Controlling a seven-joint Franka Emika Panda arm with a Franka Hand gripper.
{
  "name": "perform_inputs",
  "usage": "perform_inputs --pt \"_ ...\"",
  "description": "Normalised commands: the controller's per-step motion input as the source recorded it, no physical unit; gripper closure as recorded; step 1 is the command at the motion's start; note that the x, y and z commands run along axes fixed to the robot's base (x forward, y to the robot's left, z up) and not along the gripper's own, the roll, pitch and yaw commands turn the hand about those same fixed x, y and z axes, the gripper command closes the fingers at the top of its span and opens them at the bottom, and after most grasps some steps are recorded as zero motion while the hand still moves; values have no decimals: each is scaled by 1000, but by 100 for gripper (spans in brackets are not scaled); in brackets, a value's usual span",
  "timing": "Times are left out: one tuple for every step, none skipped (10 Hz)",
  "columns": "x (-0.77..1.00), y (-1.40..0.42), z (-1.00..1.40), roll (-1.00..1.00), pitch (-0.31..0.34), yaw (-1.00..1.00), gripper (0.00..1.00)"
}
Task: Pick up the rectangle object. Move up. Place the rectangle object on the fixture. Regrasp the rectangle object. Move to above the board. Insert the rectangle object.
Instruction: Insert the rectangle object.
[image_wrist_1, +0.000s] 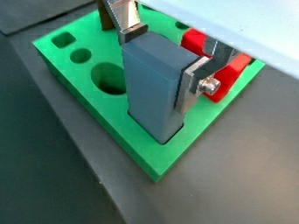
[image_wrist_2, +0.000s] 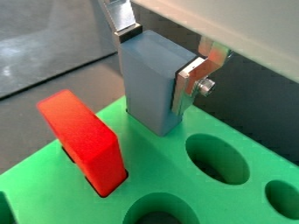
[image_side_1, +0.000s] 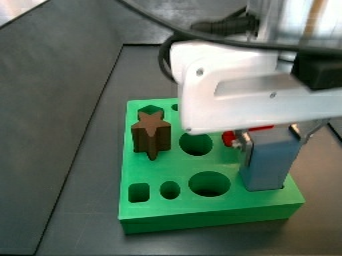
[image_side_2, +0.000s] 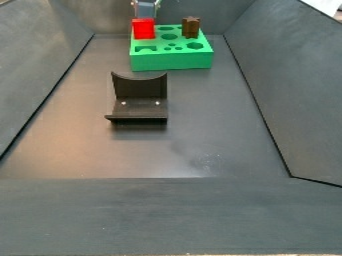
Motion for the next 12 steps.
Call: perform_inputs --pt "0 -20 -557 411 -90 -100 100" --pt "0 -186 -554 399 -116 -9 100" --pt "0 -206 -560 384 -126 0 100" --pt "74 -157 -197 500 0 0 100" --pt "0 -46 0 39 0 0 100" --pt "0 -66 -3 14 0 0 100" --pt "114 -106 0 54 61 0 100" --pt "417 -326 -83 500 133 0 100" --pt "414 -171 97 500 183 0 100" --pt "360 -171 129 500 244 0 100" --pt "420 -149 109 500 210 0 100" --pt "463 -220 29 500 231 0 100"
